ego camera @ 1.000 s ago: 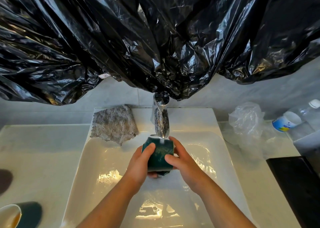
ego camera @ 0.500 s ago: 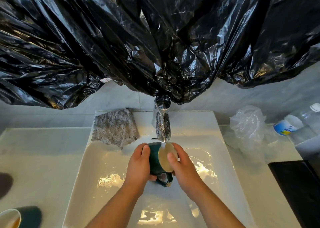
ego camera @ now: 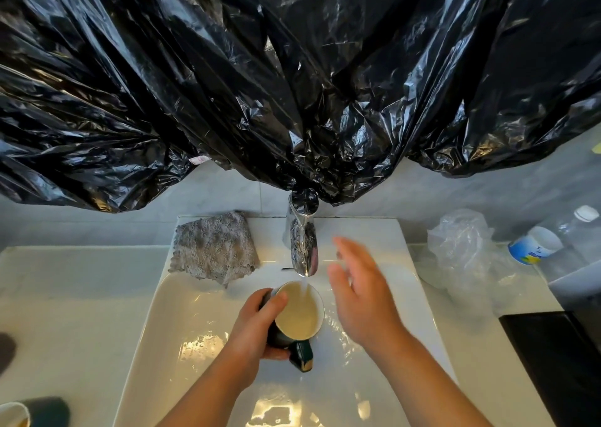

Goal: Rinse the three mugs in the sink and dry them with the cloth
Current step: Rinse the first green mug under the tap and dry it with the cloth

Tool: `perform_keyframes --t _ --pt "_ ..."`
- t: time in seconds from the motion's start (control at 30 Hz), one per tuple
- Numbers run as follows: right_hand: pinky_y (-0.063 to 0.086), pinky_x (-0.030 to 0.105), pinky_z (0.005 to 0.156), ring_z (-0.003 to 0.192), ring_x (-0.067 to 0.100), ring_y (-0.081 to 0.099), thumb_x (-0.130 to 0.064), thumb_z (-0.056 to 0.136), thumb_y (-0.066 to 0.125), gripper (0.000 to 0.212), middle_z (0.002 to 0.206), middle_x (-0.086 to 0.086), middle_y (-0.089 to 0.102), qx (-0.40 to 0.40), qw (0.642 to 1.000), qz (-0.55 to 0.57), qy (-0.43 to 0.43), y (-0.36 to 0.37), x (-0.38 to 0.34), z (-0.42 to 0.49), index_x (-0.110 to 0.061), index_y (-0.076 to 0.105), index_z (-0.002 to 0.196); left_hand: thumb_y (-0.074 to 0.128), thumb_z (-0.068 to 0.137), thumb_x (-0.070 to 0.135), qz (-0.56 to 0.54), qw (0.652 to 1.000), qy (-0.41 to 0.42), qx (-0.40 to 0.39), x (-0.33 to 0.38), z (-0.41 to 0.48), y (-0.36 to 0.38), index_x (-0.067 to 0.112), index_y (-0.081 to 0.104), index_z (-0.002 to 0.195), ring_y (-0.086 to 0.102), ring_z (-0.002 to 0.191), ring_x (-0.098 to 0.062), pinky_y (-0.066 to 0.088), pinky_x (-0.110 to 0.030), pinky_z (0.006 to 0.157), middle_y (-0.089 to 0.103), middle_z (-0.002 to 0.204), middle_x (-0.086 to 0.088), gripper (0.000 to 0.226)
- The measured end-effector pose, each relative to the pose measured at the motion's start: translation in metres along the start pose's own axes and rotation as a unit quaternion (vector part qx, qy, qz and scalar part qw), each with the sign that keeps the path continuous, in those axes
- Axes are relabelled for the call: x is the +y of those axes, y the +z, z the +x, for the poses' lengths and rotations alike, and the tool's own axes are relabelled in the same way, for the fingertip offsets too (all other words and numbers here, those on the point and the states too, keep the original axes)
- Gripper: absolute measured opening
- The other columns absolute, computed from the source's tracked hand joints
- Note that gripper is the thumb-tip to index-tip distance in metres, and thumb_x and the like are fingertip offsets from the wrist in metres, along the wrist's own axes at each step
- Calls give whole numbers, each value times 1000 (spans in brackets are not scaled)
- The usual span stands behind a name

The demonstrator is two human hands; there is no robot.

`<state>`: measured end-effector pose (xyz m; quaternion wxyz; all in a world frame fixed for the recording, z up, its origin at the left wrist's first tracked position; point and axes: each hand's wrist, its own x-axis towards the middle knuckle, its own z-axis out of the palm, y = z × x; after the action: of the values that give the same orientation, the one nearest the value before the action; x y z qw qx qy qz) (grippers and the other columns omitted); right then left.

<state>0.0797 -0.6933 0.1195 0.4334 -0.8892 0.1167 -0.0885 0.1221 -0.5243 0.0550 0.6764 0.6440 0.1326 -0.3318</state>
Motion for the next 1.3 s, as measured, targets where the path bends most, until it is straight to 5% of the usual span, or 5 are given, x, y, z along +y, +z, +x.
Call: perform_keyframes --t 0.13,0.57,0.77,0.9,1.3 --pt "9 20 122 153 6 8 -37 104 28 59 166 -5 18 -21 960 -189 -207 -22 -42 34 -18 18 158 69 77 55 10 1000 3 -11 2 1 4 27 62 114 70 94 -26 60 -39 58 66 115 -7 47" --pt "0 13 115 152 2 -1 -27 107 33 54 166 -11 10 -107 949 -224 -192 -14 -33 25 -19 19 159 63 72 61 -41 999 -20 -22 3 -3 2 22 63 120 67 108 -35 60 -43 63 64 125 -17 62" --pt "42 19 100 125 11 52 -41 95 48 28 133 -15 53 74 987 99 99 4 -4 -23 -36 55 121 52 96 51 -80 997 -18 -13 -7 -15 -4 21 61 126 67 101 -31 58 -34 56 66 120 -15 43" --pt "59 42 84 99 28 68 -67 96 38 56 114 10 68 -135 884 234 381 21 6 -50 -20 64 111 51 87 61 -54 998 29 -7 -11 -30 1 21 62 118 57 78 -18 49 -23 48 64 99 -8 52" --pt "55 29 62 86 20 66 -56 84 65 47 104 4 70 -151 882 339 290 4 -4 -56 -25 62 119 34 84 77 68 990 34 -122 19 -57 -13 28 71 118 75 89 -16 56 -30 72 78 106 -4 70"
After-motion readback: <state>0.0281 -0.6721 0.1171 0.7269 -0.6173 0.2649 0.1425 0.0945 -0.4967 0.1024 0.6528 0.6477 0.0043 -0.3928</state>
